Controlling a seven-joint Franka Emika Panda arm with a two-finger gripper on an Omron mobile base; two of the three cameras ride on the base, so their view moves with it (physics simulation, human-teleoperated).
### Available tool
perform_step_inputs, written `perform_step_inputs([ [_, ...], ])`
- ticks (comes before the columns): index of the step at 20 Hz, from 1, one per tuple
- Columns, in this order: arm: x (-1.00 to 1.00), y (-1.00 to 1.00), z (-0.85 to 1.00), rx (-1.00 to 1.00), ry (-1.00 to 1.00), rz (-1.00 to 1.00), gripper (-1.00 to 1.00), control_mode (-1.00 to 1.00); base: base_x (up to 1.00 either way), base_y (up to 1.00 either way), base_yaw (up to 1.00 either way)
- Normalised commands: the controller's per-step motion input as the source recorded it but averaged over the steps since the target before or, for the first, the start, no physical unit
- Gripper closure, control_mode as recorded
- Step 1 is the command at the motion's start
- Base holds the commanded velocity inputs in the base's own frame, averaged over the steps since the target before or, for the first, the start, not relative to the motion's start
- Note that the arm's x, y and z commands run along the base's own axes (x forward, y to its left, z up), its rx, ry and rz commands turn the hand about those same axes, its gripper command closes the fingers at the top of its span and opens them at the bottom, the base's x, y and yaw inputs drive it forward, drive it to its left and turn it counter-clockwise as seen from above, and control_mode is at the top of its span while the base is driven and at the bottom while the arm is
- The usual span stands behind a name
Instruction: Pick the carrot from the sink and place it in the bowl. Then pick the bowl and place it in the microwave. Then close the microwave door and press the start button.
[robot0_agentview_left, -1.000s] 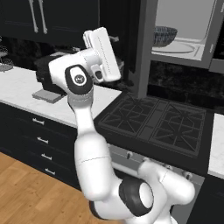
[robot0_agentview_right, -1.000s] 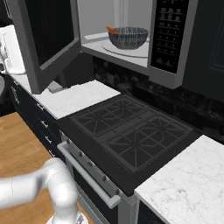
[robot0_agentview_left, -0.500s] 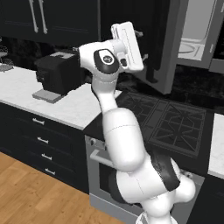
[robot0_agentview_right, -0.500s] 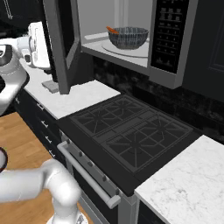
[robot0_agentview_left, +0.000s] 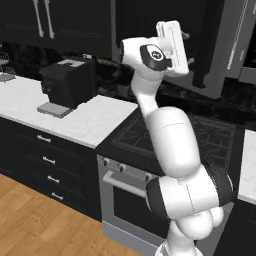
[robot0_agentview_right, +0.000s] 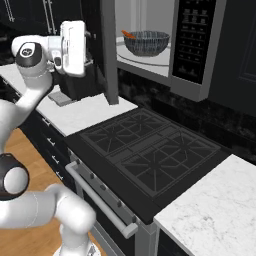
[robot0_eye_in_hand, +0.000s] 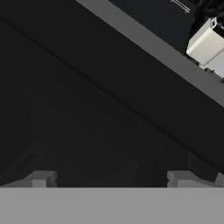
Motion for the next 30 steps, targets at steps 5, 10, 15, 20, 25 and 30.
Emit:
perform_step_inputs([
  [5, 0.23, -0.83, -0.01, 0.16, -0.01, 0.27, -1.00, -1.00, 0.00, 0.00, 0.00],
  [10, 0.41, -0.66, -0.04, 0.12, -0.02, 0.31, -1.00, -1.00, 0.00, 0.00, 0.00],
  [15, 0.61, -0.52, -0.12, 0.08, 0.00, 0.25, -1.00, -1.00, 0.00, 0.00, 0.00],
  [20, 0.67, -0.37, -0.09, 0.05, 0.00, 0.19, -1.00, -1.00, 0.00, 0.00, 0.00],
  [25, 0.82, -0.34, -0.22, 0.03, 0.00, 0.17, -1.00, -1.00, 0.00, 0.00, 0.00],
  [30, 0.01, -0.01, -0.18, 0.00, 0.00, 0.13, -1.00, -1.00, 0.00, 0.00, 0.00],
])
